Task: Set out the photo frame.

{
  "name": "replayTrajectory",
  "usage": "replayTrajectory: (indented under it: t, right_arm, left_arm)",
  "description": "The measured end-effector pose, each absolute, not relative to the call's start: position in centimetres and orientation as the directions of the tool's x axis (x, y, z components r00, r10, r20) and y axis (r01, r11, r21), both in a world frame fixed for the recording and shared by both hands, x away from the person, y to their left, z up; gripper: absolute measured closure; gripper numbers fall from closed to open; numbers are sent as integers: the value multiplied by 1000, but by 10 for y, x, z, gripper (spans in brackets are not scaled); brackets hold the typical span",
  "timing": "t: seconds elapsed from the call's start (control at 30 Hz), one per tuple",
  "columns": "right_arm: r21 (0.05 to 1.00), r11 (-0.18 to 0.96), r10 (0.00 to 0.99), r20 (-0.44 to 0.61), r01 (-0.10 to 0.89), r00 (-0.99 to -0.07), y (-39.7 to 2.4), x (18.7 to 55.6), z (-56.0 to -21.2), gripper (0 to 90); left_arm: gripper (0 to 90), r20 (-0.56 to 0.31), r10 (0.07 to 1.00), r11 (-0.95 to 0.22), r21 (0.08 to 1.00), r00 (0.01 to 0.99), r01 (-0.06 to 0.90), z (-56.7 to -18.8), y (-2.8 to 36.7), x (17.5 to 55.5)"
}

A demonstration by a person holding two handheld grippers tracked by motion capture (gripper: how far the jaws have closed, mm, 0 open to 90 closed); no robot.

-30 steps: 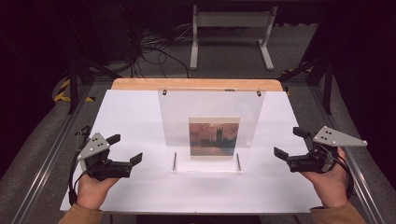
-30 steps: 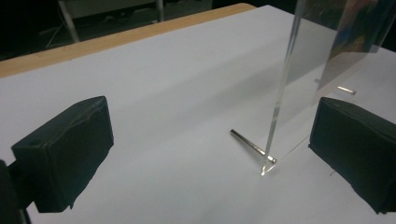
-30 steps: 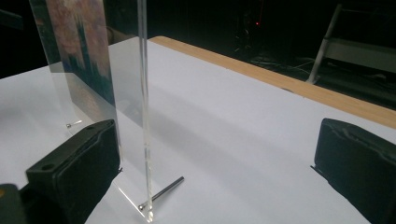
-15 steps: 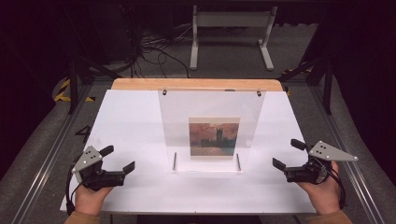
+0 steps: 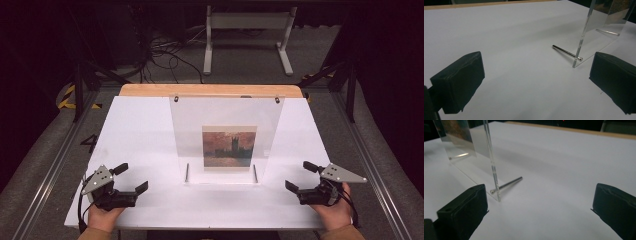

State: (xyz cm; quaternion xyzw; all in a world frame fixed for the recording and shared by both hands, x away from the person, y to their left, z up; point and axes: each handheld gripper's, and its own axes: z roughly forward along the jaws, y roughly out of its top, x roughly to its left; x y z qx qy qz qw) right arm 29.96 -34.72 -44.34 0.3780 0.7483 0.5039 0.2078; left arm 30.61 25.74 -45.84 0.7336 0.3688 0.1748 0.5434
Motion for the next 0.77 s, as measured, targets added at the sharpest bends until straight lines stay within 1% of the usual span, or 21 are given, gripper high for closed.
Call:
replayTrajectory:
  t: [0.07,0.23,0.47,0.77]
  right_arm:
    - [898,219,773,79,381,-630,-345,302,-450,1]
    - [899,220,767,80,378,-636,-342,303,-454,1]
    - [894,223,773,81,389,-629,-341,304,-454,1]
    - [895,227,773,73,383,-630,-341,303,-453,1]
  left_arm:
    - [0,-146,738,-133,926,658,354,-460,260,308]
    - [0,-161,752,-139,909,639,393,-467,262,312]
    - [0,-150,745,-159,906,650,391,-466,259,311]
    - [0,-160,742,-138,914,651,382,-463,262,310]
